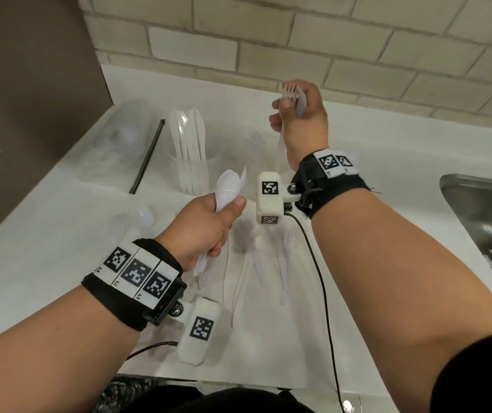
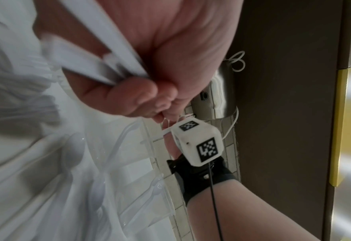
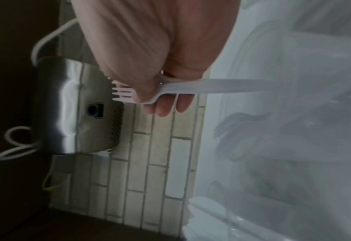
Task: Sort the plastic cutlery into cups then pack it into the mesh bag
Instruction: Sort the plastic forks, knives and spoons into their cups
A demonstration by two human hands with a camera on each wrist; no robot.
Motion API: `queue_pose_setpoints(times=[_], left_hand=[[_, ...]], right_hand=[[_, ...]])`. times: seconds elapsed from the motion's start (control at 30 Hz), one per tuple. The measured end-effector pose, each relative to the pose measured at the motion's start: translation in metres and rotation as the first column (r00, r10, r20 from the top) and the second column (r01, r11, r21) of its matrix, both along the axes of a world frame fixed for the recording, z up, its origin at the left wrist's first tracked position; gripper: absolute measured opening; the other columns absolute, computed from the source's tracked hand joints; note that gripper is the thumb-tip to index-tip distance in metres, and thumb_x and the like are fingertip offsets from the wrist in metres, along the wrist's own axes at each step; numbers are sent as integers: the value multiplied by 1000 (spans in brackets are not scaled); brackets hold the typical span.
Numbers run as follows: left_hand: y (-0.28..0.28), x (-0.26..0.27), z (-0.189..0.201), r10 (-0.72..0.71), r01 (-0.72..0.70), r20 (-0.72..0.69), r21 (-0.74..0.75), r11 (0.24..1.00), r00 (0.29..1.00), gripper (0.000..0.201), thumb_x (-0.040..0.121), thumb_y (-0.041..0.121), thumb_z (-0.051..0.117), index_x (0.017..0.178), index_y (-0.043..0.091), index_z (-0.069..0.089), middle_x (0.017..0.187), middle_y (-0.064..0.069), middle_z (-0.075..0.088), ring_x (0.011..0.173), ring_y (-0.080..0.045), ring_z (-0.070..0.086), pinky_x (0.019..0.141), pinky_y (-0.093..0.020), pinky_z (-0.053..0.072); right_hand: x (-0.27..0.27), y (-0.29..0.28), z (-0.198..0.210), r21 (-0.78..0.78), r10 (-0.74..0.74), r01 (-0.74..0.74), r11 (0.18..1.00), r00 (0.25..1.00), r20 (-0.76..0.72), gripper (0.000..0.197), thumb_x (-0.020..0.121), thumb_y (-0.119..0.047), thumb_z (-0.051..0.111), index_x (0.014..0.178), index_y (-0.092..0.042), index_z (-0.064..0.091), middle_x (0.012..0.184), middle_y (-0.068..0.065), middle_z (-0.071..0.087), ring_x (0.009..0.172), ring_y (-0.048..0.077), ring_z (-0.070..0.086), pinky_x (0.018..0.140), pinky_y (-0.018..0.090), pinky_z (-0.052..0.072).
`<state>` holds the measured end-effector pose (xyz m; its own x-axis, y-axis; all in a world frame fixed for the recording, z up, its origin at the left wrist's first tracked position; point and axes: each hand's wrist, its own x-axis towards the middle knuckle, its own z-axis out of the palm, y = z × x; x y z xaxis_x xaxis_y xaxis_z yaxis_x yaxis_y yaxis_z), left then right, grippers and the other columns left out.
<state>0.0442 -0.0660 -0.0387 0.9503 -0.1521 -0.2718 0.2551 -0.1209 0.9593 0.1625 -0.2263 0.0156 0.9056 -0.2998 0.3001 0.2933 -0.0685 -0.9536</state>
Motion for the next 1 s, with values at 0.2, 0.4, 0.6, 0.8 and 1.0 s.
queue_pose_setpoints(times=[0.2, 0.4, 0.6, 0.8, 1.0], left_hand=[[2, 3, -3, 16, -17, -23, -13, 1000, 1000, 30, 93, 39, 56, 81, 13, 48, 55, 4, 38, 40, -10, 31, 39, -22, 29], [-6, 5, 3, 3, -3, -22, -11, 1000, 1000, 11, 94, 24, 52, 94, 13, 51, 70, 0, 43, 51, -13, 36, 47, -28, 38], [-21, 4, 10, -166, 147, 81, 205, 968, 983, 22, 99, 20, 40, 115, 5, 37, 86, -13, 56, 66, -23, 57, 68, -43, 57], [-38, 4, 11, -385, 216, 207, 554, 804, 900, 21, 100, 16, 37, 119, 10, 33, 94, -3, 57, 69, -10, 54, 52, -18, 38], [-47, -3, 19, -491, 329, 179, 547, 770, 853, 19, 98, 29, 47, 102, 12, 42, 79, -1, 58, 63, -17, 60, 59, -30, 50]], right_hand=[[9, -5, -28, -192, -6, -41, 981, 971, -240, 24, 92, -6, 49, 112, -14, 60, 97, 1, 65, 85, 13, 64, 83, 30, 51], [-16, -9, -6, -364, -56, 6, 931, 990, -129, 31, 90, -12, 57, 120, -16, 62, 120, -3, 63, 114, 12, 57, 97, 27, 46], [-81, 1, 3, -376, 183, -386, 842, 861, -474, 60, 82, -59, 59, 126, -18, 52, 94, 0, 69, 52, 12, 59, 49, 27, 45], [-96, -1, -7, -352, 182, -414, 839, 825, -536, 51, 87, -43, 62, 122, -12, 43, 79, 15, 66, 54, 21, 57, 45, 28, 41], [-99, -26, -5, -421, 107, -316, 850, 887, -450, 15, 97, -14, 41, 104, -11, 54, 89, 20, 67, 49, 22, 55, 45, 27, 40]])
